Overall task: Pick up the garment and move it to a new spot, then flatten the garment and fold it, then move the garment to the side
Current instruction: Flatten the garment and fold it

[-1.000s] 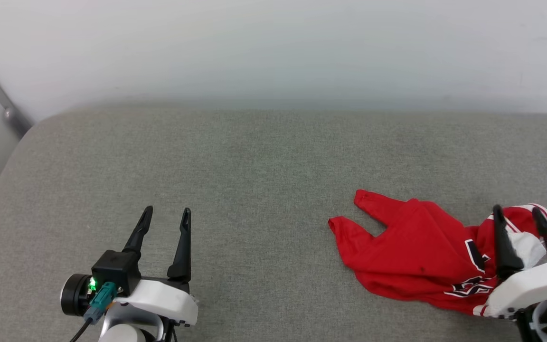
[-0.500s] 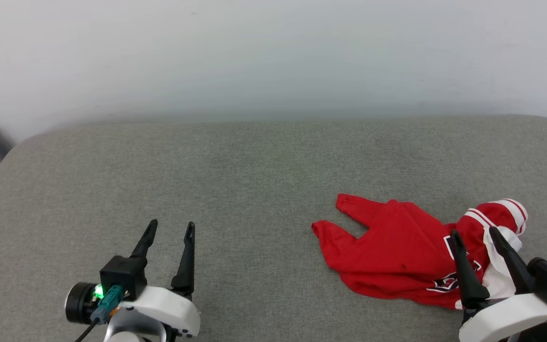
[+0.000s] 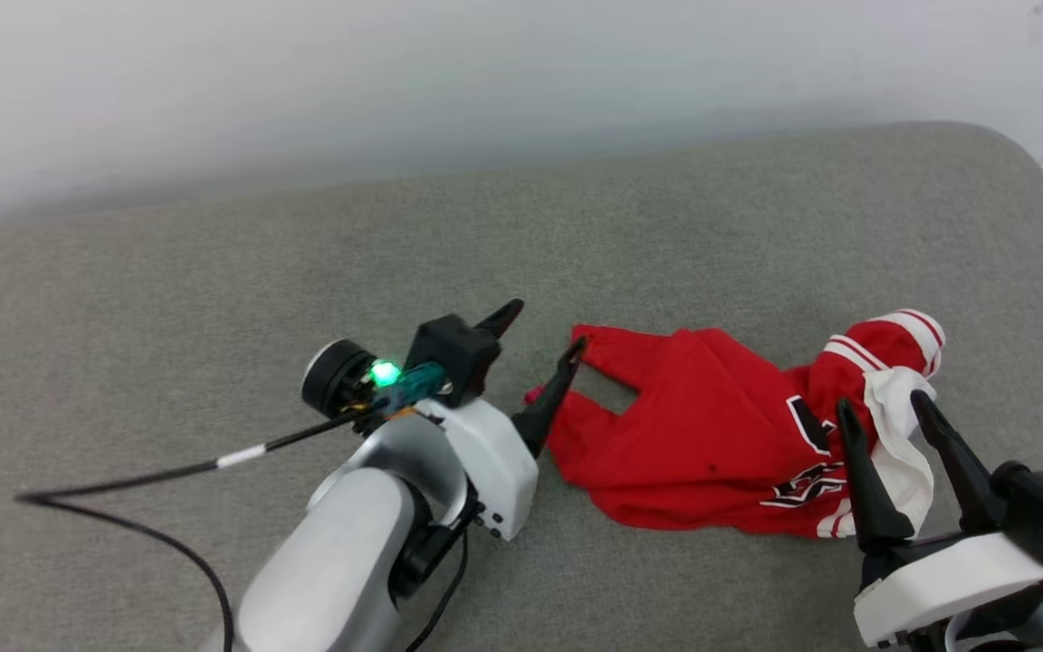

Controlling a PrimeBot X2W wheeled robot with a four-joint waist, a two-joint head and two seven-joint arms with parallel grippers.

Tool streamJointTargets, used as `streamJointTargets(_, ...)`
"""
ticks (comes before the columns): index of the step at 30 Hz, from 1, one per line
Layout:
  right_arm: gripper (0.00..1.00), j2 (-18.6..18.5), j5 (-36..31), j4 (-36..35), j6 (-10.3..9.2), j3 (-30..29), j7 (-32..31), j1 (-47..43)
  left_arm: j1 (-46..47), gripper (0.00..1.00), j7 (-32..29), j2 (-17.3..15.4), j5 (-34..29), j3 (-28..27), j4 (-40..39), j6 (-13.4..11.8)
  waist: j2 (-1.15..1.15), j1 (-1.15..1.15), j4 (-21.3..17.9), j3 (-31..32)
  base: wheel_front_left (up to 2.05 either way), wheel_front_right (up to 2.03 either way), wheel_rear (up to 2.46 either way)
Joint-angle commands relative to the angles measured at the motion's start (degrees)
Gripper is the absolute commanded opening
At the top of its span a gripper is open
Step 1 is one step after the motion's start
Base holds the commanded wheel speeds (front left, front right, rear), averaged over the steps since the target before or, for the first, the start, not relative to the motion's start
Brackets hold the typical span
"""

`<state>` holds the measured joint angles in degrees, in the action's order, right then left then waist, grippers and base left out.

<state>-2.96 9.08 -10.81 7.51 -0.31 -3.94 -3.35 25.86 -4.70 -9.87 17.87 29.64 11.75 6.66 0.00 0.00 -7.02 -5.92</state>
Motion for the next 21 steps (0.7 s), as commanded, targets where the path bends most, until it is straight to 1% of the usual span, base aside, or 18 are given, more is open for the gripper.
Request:
streamJointTargets(1, 1.0, 0.15, 0.63, 0.2, -0.04, 0.48, 0.26, 1.09, 2.12, 1.0, -2.38, -0.27, 0.81, 1.53, 0.73, 0.43, 0.0, 0.0, -2.44, -2.69, 0.0, 0.0, 0.0)
streamJointTargets(6, 1.0, 0.15, 1.39, 1.09, -0.04, 0.98, 1.87, 2.5, 7.9, 1.0, -12.72, -2.12, 4.78, 8.28, 4.17, 0.78, 0.0, 0.0, -4.84, -6.25, 0.0, 0.0, 0.0)
streamJointTargets(8, 1.0, 0.15, 1.91, 1.42, -0.04, 1.15, 2.55, 3.02, 9.96, 1.0, -16.59, -3.42, 6.56, 10.1, 5.8, 0.8, 0.0, 0.0, -5.66, -7.84, 0.0, 0.0, 0.0)
streamJointTargets(12, 1.0, 0.14, 3.08, 2.42, -0.04, 1.6, 3.56, 3.92, 13.14, 1.0, -23.76, -5.75, 9.92, 12.81, 9.26, 0.82, 0.0, 0.0, -6.9, -10.61, 0.0, 0.0, 0.0)
streamJointTargets(15, 1.0, 0.14, 3.7, 3.14, -0.04, 1.93, 4.48, 4.8, 15.01, 1.0, -27.93, -7.29, 11.9, 14.24, 11.51, 0.83, 0.0, 0.0, -7.58, -12.19, 0.0, 0.0, 0.0)
streamJointTargets(18, 1.0, 0.14, 4.05, 3.92, -0.04, 2.1, 5.28, 5.11, 15.42, 1.0, -32.97, -8.97, 13.75, 16.34, 13.66, 0.81, 0.0, 0.0, -7.91, -13.22, 0.0, 0.0, 0.0)
streamJointTargets(19, 1.0, 0.14, 4.05, 3.92, -0.04, 2.1, 5.28, 5.11, 15.42, 1.0, -32.97, -8.97, 13.75, 16.34, 13.66, 0.81, 0.0, 0.0, -7.91, -13.22, 0.0, 0.0, 0.0)
streamJointTargets(20, 1.0, 0.14, 4.33, 4.46, -0.04, 2.13, 5.76, 5.48, 15.53, 1.0, -36.08, -9.47, 15.13, 18.05, 14.27, 0.77, 0.0, 0.0, -7.93, -13.65, 0.0, 0.0, 0.0)
streamJointTargets(21, 1.0, 0.14, 4.41, 4.67, -0.04, 2.26, 6.0, 5.68, 15.32, 0.84, -37.37, -9.55, 15.86, 19.04, 14.34, 0.77, 0.0, 0.0, -7.93, -13.84, 0.0, 0.0, 0.0)
